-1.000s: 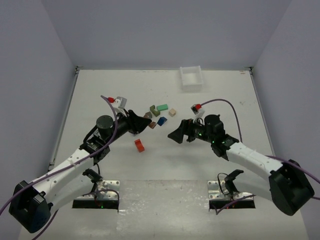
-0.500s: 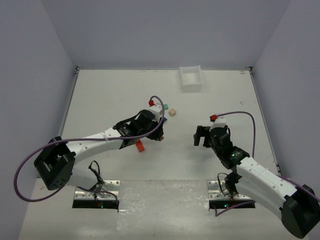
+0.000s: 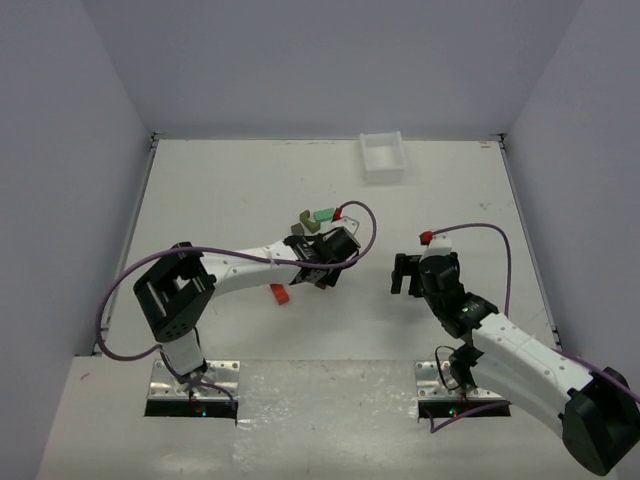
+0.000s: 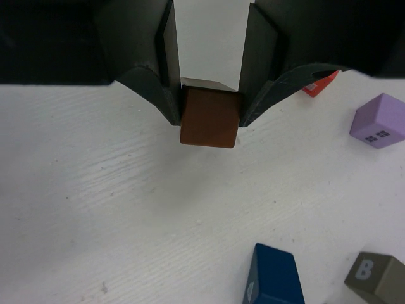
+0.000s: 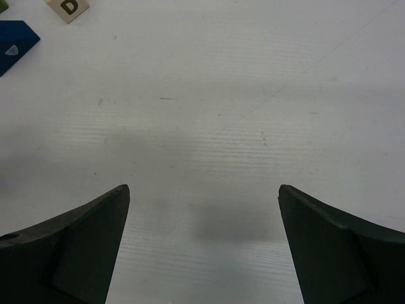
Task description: Build the wood block tower
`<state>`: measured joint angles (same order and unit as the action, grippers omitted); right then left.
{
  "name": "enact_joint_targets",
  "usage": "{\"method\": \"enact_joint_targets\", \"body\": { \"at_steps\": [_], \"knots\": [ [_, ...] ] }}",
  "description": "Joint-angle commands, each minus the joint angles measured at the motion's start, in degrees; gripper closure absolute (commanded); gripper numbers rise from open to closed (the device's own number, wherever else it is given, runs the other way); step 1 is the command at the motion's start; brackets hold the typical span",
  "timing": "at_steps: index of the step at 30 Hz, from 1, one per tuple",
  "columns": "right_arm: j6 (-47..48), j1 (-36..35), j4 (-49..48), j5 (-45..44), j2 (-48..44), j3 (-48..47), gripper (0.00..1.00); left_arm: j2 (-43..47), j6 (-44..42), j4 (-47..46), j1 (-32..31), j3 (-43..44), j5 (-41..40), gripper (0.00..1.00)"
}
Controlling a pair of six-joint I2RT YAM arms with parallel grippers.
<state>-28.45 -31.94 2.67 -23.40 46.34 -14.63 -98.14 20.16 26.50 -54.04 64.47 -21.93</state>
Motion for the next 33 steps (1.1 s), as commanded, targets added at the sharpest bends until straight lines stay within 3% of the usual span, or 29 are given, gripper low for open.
{"method": "enact_joint_targets", "body": {
  "at_steps": [1, 6, 12, 18, 24, 33],
  "knots": [
    [0.1, 0.1, -0.4, -0.2, -0.4, -1.0, 0.01, -2.7, 12.1, 10.1, -0.6, 3.3, -1.4, 1.0],
    [0.0, 0.1, -0.1, 0.3, -0.8, -1.0, 0.01, -0.9, 17.1, 12.2, -0.7, 3.4, -0.9, 1.0],
    [0.2, 0.1, -0.1, 1.0, -0.6, -1.0, 0.01, -1.1, 20.4, 10.9, -0.7, 3.7, 6.0, 0.99],
    [0.2, 0.1, 0.9, 1.3, -0.1, -1.8, 0.01, -2.3, 23.9, 11.8, -0.7, 3.3, 5.1, 0.98],
    [0.1, 0.0, 0.9, 1.1, -1.4, -1.4, 0.01, -4.1, 25.5, 10.5, -0.6, 4.2, 3.8, 0.71],
    [-0.1, 0.1, 0.9, 1.0, -0.5, -1.5, 0.01, -7.8, 27.0, 11.8, -0.5, 7.0, 1.5, 0.56]
  ]
}}
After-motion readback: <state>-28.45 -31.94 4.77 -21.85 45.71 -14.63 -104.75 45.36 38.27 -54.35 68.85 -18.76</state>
